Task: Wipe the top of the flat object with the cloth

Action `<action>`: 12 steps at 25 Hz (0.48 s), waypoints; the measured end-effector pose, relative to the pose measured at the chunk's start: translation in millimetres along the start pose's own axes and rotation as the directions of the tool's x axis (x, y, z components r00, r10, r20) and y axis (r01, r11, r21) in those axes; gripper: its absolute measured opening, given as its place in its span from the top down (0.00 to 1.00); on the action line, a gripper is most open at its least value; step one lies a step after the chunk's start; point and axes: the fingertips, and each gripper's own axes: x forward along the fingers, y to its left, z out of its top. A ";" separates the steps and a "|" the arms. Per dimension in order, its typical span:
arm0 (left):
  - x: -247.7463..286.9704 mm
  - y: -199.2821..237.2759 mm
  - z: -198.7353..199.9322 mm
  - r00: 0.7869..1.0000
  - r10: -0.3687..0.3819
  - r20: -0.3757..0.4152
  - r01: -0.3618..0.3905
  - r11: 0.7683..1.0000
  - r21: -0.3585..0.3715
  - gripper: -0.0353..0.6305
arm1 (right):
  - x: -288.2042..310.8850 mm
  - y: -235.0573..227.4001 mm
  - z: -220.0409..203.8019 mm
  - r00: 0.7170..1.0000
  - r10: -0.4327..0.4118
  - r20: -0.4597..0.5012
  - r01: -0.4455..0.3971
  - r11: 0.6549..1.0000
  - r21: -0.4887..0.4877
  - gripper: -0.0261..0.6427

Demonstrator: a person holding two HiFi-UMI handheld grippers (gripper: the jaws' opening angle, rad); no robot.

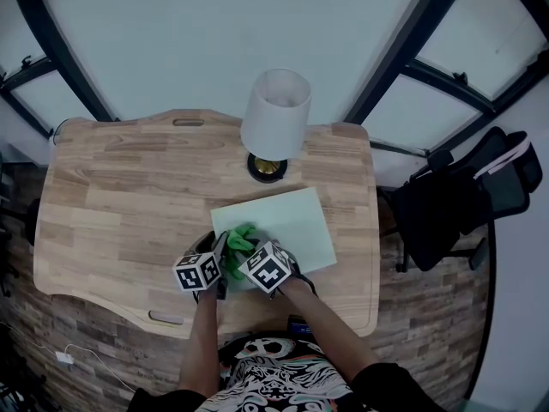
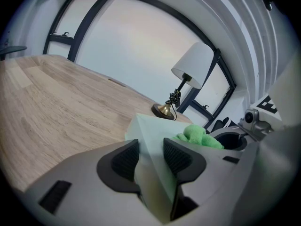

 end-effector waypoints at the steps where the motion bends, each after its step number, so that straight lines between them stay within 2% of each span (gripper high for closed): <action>1: 0.1 0.0 0.0 1.000 -0.001 0.000 0.001 1.000 0.000 0.70 | -0.9 2.7 -1.5 1.000 0.004 -0.003 -0.004 1.000 -0.001 0.83; 12: 1.9 -0.1 0.8 1.000 -0.007 0.002 0.007 1.000 0.000 0.70 | -5.8 23.7 -12.1 0.998 0.057 -0.010 -0.058 0.998 -0.017 0.83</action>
